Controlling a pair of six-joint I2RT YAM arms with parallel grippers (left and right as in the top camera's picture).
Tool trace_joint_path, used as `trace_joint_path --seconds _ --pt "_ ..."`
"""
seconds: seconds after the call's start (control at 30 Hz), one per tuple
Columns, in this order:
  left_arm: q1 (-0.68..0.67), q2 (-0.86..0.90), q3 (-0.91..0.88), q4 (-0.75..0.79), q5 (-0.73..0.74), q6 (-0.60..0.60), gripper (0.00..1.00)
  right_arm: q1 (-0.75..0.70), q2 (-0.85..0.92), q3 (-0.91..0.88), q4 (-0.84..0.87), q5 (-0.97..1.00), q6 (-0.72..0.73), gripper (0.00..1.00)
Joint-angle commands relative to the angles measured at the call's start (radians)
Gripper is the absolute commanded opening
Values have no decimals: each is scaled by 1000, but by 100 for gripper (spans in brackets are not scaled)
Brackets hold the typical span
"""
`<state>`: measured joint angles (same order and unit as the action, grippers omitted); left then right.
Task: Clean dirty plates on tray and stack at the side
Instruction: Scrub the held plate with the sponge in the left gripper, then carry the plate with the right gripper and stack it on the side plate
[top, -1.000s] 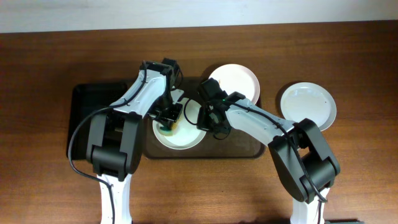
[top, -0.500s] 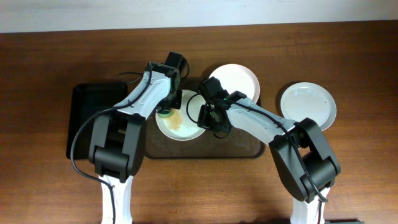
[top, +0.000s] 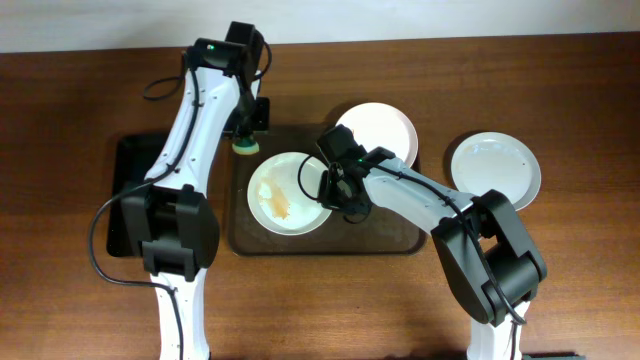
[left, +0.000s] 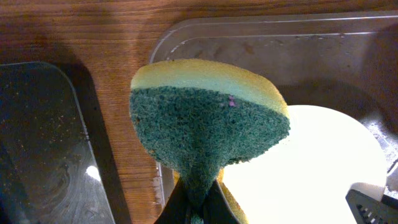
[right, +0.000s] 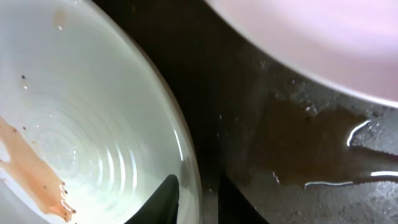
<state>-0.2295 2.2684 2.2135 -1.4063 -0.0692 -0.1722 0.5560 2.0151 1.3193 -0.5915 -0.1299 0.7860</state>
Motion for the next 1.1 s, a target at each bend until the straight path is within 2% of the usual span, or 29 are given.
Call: trace_joint_path --seconds 0.0,0.03,0.07,0.1,0.17,0.2,0.33,0.37,0.43,0.6,0.73,0.93,1.07 --pt "3 -6 13 3 33 25 1 -2 42 -10 41 29 -3 24" --pt "3 -6 13 6 33 25 1 -2 55 -10 47 19 -3 22" --pt "3 -6 13 6 32 25 0 -2 61 -10 47 8 -3 10" --pt "3 -6 13 7 32 25 1 -2 61 -10 47 3 -3 4" --pt "3 -6 13 14 33 25 1 -6 48 -10 41 -12 -10 4" --pt "3 -6 13 18 33 25 0 -9 14 -9 35 -36 -63 4" --pt "3 -6 13 28 32 24 1 -6 -210 -9 -92 95 -154 4" --pt "3 -6 13 29 32 25 1 -6 -282 -9 -166 216 -154 4" --pt "3 -6 13 29 32 24 1 -6 -324 -9 -221 316 -155 4" --pt "3 -6 13 37 32 24 1 34 -341 -8 -313 531 -180 4" --pt "3 -6 13 40 32 25 1 164 -341 -8 -352 809 -176 4" --pt "3 -6 13 40 32 24 1 440 -341 -8 -355 1423 -176 4" --pt "3 -6 13 40 32 24 1 512 -341 -8 -355 1670 -177 4"
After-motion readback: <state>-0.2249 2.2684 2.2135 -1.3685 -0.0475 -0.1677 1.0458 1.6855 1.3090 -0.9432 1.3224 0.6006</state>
